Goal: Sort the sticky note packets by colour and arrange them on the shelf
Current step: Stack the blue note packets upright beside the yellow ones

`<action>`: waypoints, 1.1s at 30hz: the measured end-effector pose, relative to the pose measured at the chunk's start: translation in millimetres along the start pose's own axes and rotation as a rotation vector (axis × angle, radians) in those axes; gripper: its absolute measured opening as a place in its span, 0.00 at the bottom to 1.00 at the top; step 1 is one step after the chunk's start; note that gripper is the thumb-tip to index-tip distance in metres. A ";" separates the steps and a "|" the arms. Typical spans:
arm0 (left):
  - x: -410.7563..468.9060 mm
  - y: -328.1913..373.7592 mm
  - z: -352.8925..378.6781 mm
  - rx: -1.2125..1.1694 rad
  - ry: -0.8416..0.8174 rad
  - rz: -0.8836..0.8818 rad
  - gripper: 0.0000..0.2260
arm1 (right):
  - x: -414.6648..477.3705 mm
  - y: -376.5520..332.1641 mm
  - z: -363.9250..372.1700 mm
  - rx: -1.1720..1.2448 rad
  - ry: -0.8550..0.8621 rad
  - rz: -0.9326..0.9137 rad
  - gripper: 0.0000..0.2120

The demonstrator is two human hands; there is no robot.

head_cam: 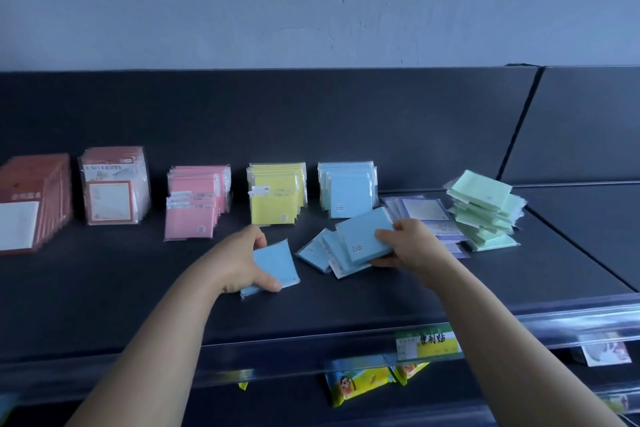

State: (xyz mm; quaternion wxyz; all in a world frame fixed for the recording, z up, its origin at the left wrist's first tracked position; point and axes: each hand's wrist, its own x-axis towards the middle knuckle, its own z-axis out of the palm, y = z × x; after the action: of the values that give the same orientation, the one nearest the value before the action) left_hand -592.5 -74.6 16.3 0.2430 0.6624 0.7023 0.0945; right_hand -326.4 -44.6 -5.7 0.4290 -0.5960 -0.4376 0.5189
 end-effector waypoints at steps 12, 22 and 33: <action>14.7 18.9 7.7 -0.689 0.013 0.091 0.12 | -4.3 -11.1 -29.0 0.096 0.106 -0.082 0.11; 21.3 63.5 38.2 -0.415 0.041 -0.050 0.13 | -2.3 3.5 -16.3 0.100 0.035 -0.001 0.07; 20.7 53.4 32.0 -0.430 0.046 -0.030 0.15 | -1.9 4.8 6.0 0.177 -0.108 0.015 0.05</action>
State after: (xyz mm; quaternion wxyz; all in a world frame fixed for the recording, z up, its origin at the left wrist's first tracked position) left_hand -530.4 -54.9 8.4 0.3637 0.5825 0.6813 0.2536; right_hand -332.2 -47.3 -10.4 0.4517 -0.5304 -0.4081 0.5901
